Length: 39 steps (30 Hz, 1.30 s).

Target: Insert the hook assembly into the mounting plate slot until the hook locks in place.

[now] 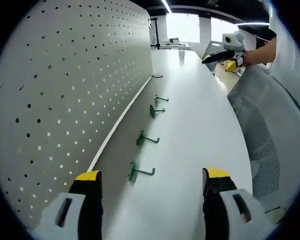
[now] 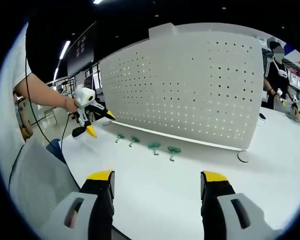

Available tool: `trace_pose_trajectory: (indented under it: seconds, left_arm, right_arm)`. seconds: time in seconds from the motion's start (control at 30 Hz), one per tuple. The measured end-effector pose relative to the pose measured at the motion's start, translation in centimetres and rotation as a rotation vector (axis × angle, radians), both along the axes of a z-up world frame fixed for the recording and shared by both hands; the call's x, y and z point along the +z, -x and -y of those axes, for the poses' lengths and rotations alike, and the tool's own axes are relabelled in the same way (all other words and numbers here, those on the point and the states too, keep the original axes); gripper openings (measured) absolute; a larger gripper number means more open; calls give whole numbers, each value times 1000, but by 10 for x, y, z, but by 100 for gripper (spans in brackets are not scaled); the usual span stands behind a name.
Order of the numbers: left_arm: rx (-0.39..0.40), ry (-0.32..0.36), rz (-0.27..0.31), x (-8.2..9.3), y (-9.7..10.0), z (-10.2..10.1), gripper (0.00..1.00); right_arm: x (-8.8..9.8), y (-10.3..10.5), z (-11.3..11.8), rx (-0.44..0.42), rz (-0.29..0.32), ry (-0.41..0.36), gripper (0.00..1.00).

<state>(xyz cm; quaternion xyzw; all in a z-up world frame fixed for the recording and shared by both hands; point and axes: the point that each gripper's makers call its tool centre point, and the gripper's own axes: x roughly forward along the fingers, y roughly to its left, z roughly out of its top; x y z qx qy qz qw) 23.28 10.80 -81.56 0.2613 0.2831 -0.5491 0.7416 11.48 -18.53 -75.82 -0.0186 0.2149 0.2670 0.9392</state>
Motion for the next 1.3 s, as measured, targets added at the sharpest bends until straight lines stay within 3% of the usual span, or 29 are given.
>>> trace_pose_trajectory:
  seconds: [0.77,0.97,1.3]
  left_arm:
    - [-165,-214,-25,-34,-15,1,84]
    - [-170,-217,-44,-38,-19,6,83]
    - [-221,-290,-60,-52,-23,6,83]
  right_arm:
    - [-6,4,-5,16,-21,-9,68]
    - [-6,4,-7,14,-27,-12,68]
    - [-11,5,-5,13,-45,-14,68]
